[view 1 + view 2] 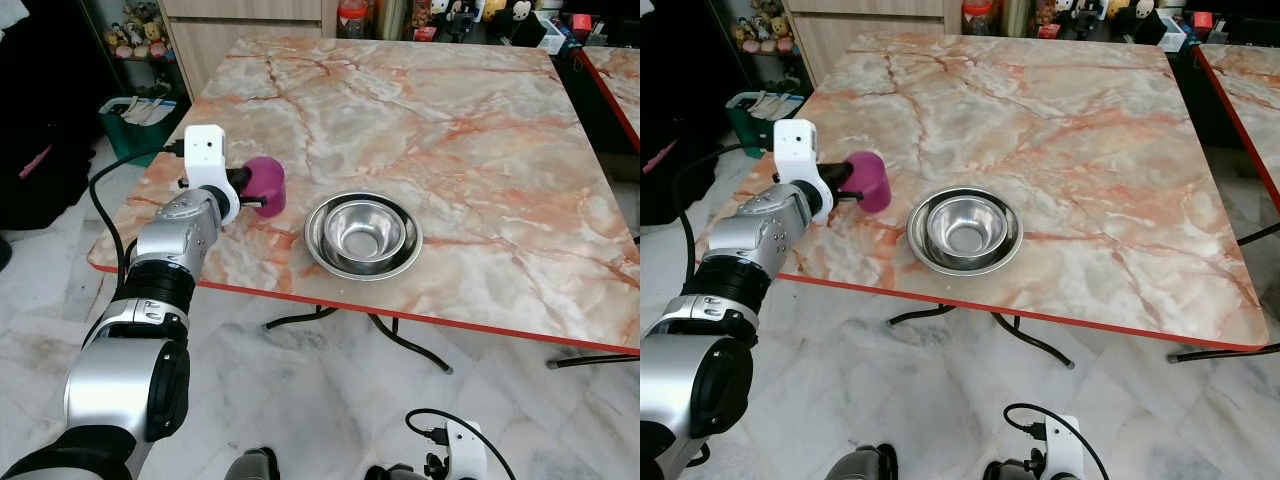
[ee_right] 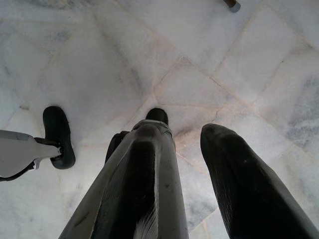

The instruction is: Setting the table

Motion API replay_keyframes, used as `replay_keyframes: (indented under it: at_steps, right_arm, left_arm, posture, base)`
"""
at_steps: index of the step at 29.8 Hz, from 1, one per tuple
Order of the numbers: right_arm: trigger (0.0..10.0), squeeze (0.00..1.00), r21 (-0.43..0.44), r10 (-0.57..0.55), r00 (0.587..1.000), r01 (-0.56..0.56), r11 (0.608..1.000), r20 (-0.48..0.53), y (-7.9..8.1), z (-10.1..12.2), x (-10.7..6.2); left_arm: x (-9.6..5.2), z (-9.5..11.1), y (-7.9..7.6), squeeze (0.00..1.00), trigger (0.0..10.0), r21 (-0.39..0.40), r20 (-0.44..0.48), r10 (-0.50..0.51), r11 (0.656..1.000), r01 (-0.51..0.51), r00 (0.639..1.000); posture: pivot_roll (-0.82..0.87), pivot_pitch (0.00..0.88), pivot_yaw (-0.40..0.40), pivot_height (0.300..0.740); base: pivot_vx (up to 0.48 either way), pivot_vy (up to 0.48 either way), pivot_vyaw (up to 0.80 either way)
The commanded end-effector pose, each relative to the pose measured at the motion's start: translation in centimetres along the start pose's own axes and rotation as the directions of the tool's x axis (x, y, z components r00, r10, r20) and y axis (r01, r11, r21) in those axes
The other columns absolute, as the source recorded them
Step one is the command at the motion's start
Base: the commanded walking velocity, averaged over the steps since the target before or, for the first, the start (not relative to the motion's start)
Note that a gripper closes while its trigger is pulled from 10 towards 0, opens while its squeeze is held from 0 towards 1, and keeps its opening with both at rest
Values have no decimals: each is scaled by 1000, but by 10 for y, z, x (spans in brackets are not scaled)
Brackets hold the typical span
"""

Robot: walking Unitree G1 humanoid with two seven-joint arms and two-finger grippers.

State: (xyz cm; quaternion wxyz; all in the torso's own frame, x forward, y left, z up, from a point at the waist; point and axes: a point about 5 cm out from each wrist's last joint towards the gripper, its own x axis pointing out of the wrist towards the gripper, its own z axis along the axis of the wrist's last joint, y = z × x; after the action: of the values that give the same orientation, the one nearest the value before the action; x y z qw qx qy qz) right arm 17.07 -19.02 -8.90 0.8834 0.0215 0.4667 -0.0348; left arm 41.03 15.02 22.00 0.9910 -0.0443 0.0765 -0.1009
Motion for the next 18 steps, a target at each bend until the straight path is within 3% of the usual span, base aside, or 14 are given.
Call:
replay_keyframes:
  at_steps: [1,18]
  right_arm:
    - [10000,0,9,-2,1000,2,1000,-23,1,-8,-1]
    - [10000,0,7,-3,1000,3,1000,-23,1,-7,-1]
  left_arm:
    - [-1,7,0,0,10000,34,13,-2,999,1,1000]
    - [3,-4,-7,0,10000,32,-37,39,999,-38,999]
  posture:
    - [38,156,31,711]
    - [30,173,31,711]
  base:
    - [0,0,0]
    - [0,0,0]
